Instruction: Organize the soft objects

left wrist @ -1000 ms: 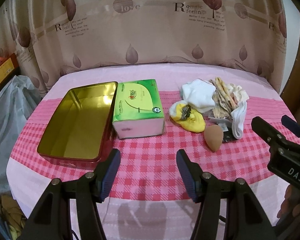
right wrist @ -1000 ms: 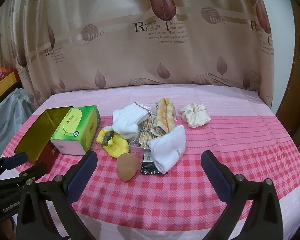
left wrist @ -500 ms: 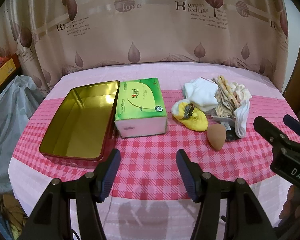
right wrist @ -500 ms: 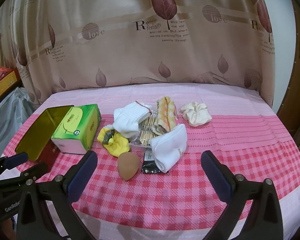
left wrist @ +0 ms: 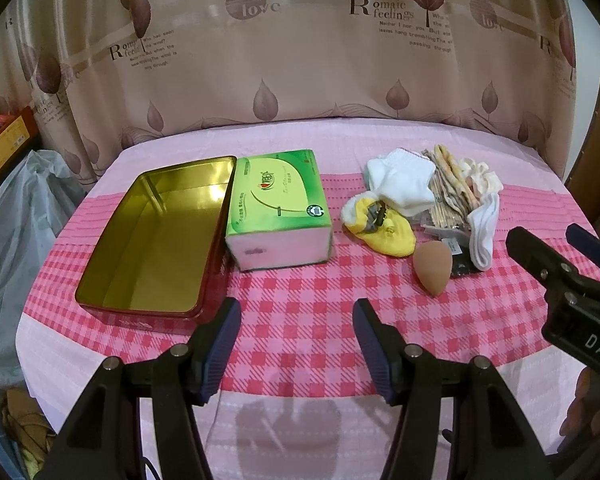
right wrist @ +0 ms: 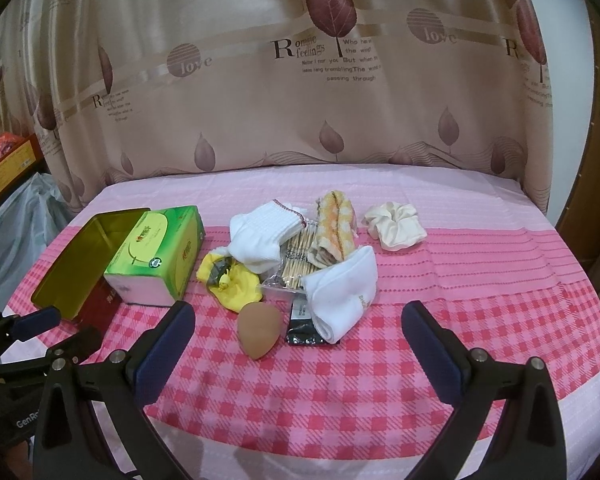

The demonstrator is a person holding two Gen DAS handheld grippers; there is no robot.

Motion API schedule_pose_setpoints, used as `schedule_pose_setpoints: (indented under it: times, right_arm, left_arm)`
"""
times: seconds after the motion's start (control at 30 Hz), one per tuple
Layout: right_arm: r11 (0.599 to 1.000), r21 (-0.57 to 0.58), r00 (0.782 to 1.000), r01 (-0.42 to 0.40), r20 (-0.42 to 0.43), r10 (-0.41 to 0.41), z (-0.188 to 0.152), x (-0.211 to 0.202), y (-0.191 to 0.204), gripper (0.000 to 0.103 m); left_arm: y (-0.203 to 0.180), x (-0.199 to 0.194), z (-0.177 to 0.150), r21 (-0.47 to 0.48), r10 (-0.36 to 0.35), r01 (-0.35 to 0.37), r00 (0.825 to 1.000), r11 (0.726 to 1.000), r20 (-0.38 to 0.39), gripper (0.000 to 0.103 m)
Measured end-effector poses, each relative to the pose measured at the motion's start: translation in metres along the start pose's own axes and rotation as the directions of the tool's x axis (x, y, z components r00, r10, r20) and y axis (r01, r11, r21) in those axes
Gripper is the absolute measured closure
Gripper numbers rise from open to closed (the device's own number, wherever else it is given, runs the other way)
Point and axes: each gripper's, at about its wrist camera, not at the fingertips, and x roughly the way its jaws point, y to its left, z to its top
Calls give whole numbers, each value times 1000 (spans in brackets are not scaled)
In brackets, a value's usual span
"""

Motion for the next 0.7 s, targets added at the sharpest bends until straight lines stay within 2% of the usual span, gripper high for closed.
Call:
schedule_pose_setpoints:
  times: [0.7]
  right_arm:
    - [1000,-5,1000,-8,-9,8,0,1,1,3]
  left_arm:
    - [-2,2,-1,5,1,-1,1000,1000,-8,44]
